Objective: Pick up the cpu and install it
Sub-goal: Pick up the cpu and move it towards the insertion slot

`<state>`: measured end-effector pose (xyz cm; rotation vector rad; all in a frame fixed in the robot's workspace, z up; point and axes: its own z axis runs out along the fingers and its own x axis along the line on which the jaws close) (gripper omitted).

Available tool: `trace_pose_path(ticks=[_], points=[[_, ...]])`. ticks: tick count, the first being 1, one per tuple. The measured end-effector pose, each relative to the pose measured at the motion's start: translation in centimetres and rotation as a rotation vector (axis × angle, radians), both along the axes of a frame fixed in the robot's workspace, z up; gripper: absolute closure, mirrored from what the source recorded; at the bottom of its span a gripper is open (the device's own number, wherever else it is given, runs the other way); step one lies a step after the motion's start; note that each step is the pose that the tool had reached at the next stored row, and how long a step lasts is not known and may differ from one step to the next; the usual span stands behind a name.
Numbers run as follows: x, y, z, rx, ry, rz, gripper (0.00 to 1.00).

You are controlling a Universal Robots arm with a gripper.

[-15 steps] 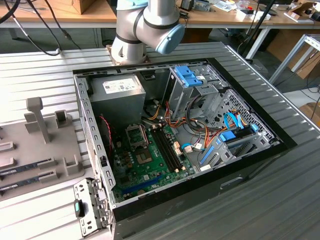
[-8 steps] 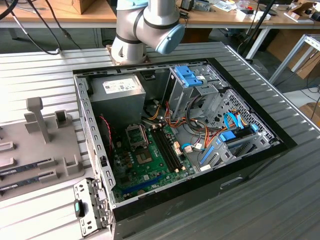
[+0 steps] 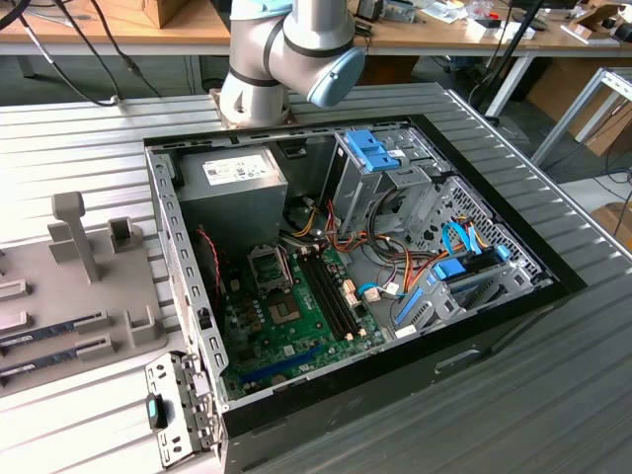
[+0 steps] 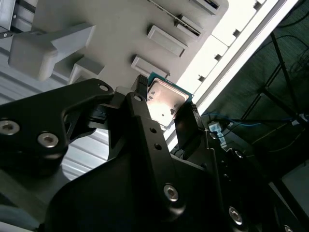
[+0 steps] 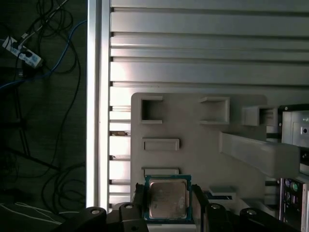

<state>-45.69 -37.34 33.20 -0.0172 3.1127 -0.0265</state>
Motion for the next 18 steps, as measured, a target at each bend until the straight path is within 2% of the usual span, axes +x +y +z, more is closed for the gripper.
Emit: trace_pose_path(ticks=[4,7,8,9,18], points=[[0.00,0.00,0.27,0.0002,-0.0001,0.000,0.53],[0.02,0.00,1.28,0.0010,0.0000,0.000,0.53],[0.05,0.00,1.87,0.0017,-0.0001,0.000,0.53],[0.05,0.00,2.09,0.0021,-0.0001,0.000,0.53],[0.06,0.00,2.74,0.0026,-0.0001,0.000,0.53]])
